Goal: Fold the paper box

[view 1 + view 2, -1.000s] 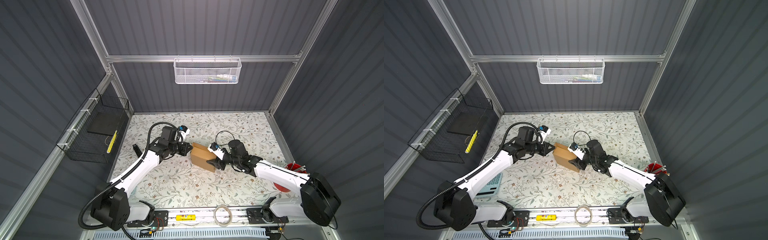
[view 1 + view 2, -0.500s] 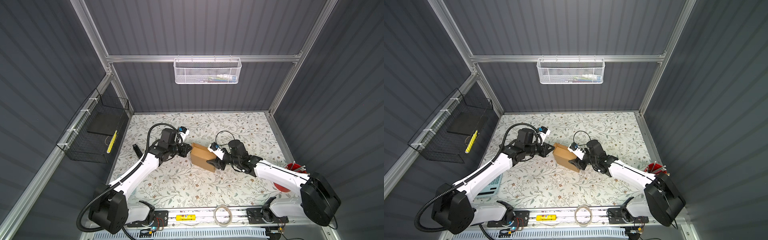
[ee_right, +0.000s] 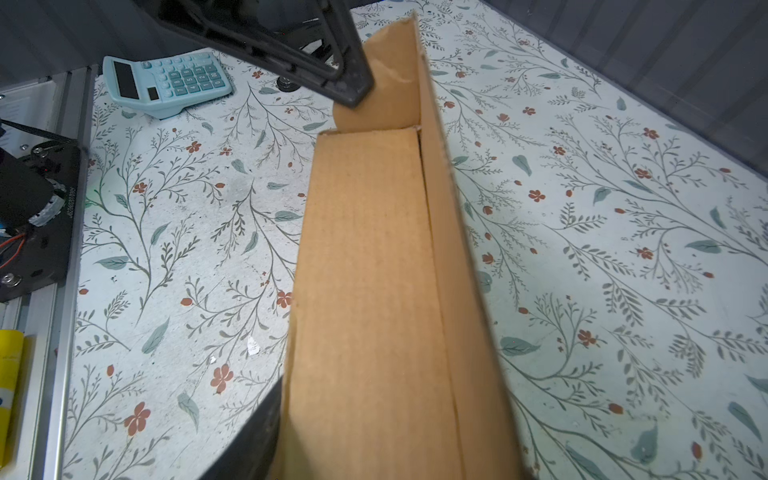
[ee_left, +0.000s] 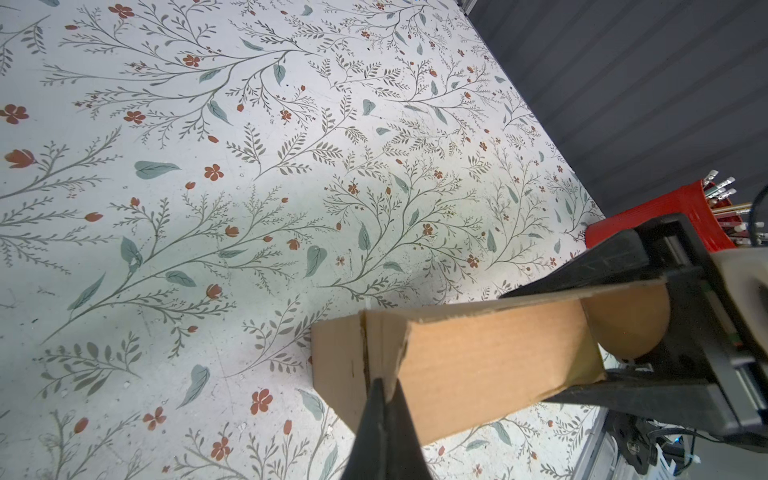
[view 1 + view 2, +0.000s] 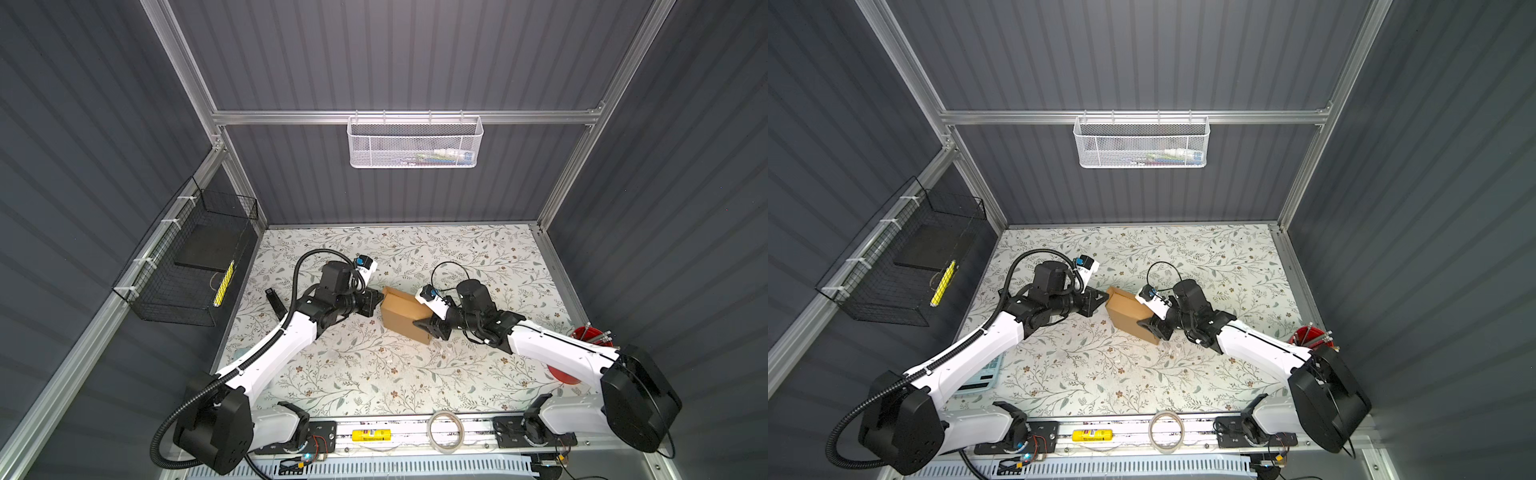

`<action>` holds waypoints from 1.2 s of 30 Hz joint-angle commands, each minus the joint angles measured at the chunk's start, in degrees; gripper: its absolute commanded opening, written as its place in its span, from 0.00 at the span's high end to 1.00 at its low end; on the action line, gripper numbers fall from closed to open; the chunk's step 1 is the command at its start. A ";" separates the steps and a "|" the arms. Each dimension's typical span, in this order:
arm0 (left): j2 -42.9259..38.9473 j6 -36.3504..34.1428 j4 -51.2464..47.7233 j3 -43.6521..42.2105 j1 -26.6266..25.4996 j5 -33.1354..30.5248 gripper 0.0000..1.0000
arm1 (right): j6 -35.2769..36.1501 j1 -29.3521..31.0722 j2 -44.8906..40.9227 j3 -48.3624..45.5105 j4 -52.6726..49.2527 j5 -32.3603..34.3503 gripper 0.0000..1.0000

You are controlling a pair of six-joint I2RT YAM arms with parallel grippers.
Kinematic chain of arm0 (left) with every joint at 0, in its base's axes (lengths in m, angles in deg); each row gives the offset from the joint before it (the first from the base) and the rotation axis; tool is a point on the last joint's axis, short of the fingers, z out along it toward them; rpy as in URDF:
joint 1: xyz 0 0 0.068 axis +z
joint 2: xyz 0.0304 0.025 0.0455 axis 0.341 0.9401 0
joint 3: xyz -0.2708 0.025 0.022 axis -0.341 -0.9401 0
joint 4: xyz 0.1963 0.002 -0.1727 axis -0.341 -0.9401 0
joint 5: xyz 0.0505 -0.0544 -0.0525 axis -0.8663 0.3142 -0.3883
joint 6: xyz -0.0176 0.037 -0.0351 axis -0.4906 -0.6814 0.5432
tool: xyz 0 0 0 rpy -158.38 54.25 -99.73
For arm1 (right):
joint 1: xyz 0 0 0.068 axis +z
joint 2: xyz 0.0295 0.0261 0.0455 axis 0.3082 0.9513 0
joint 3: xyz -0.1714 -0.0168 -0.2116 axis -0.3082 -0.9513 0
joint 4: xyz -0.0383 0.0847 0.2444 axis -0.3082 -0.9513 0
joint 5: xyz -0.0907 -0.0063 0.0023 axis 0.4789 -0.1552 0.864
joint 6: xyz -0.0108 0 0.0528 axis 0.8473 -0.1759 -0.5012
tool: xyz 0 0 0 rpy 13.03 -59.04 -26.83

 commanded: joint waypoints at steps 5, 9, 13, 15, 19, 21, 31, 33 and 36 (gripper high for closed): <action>0.27 1.52 -2.48 -2.60 -0.44 -4.18 0.98 | 0.26 -0.05 0.35 1.27 1.60 -0.68 0.52; 0.01 1.76 -2.16 -3.07 -0.62 -4.68 0.98 | 0.25 -0.06 0.20 1.34 1.85 -0.47 0.50; -0.26 2.16 -1.95 -3.33 -0.66 -5.42 0.99 | 0.25 -0.12 -0.46 1.24 1.96 -0.41 0.45; -0.34 2.42 -1.69 -3.46 -0.75 -5.65 0.99 | 0.26 -0.12 -0.92 1.20 1.96 -0.41 0.44; -0.44 2.86 -1.36 -3.48 -0.75 -6.11 1.00 | 0.43 -0.09 -1.91 0.73 1.96 -0.68 0.41; -0.52 3.04 -1.24 -3.55 -0.84 -6.30 1.00 | 0.42 -0.12 -2.36 0.55 1.96 -0.68 0.40; -0.70 3.96 -0.63 -3.65 -1.19 -7.17 1.00 | 0.69 -0.10 -3.58 -0.43 0.99 0.28 0.36; -0.77 4.13 -0.63 -3.73 -1.28 -7.38 1.00 | 0.69 -0.12 -3.77 -0.59 0.83 0.52 0.35; -1.04 4.81 -0.54 -3.62 -1.43 -7.99 1.00 | 0.77 -0.11 -4.08 -0.98 0.30 1.52 0.35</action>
